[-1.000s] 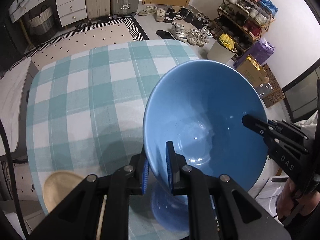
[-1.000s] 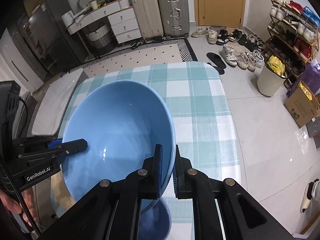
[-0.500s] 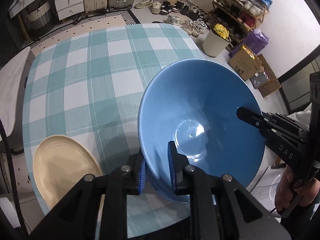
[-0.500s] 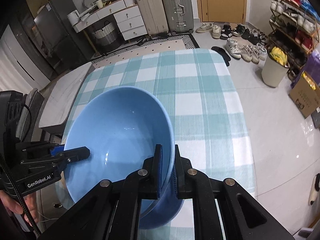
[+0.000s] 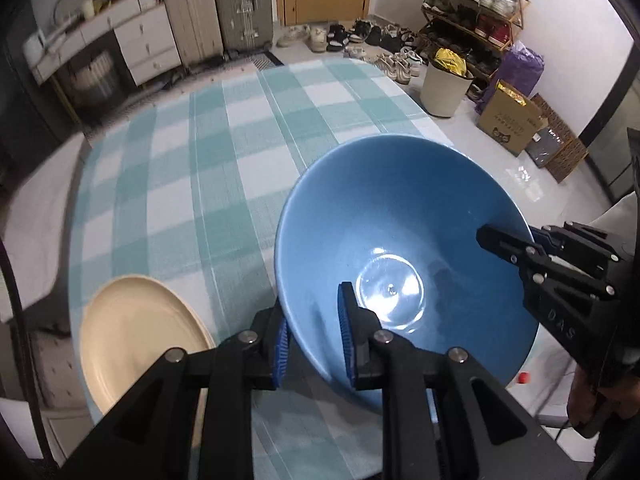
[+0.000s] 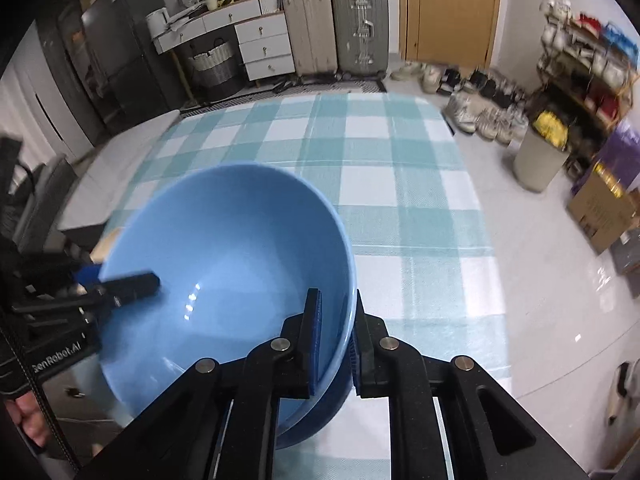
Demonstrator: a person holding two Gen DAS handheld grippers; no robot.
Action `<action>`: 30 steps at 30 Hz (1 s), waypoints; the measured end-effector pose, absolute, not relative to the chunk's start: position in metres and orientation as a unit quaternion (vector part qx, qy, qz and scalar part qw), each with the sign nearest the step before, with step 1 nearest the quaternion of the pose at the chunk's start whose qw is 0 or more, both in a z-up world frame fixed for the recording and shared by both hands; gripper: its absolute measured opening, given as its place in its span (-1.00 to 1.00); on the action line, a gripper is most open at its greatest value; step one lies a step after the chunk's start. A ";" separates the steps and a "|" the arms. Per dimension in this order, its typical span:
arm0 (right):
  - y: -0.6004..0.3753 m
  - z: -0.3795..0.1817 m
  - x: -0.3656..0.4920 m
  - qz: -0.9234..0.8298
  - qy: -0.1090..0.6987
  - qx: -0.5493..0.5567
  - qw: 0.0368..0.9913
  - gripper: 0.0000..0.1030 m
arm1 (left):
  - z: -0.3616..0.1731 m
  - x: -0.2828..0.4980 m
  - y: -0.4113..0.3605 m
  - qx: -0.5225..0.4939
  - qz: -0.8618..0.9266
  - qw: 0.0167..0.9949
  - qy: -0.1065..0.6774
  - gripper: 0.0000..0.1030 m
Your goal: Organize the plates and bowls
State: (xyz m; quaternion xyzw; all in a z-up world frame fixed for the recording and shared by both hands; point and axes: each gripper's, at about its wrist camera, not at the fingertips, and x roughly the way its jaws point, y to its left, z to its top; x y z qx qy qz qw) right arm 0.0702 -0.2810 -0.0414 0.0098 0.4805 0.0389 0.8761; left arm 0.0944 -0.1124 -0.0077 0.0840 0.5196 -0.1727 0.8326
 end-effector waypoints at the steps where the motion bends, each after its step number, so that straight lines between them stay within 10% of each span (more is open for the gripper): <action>1: -0.283 -0.046 0.069 0.037 0.480 0.014 0.876 -0.76 | -0.009 0.095 -0.113 0.084 -0.174 0.834 0.517 -0.62; 30: -0.279 -0.081 0.043 -0.018 0.431 0.006 0.902 -0.74 | -0.047 0.078 -0.107 0.025 -0.170 0.859 0.482 -0.62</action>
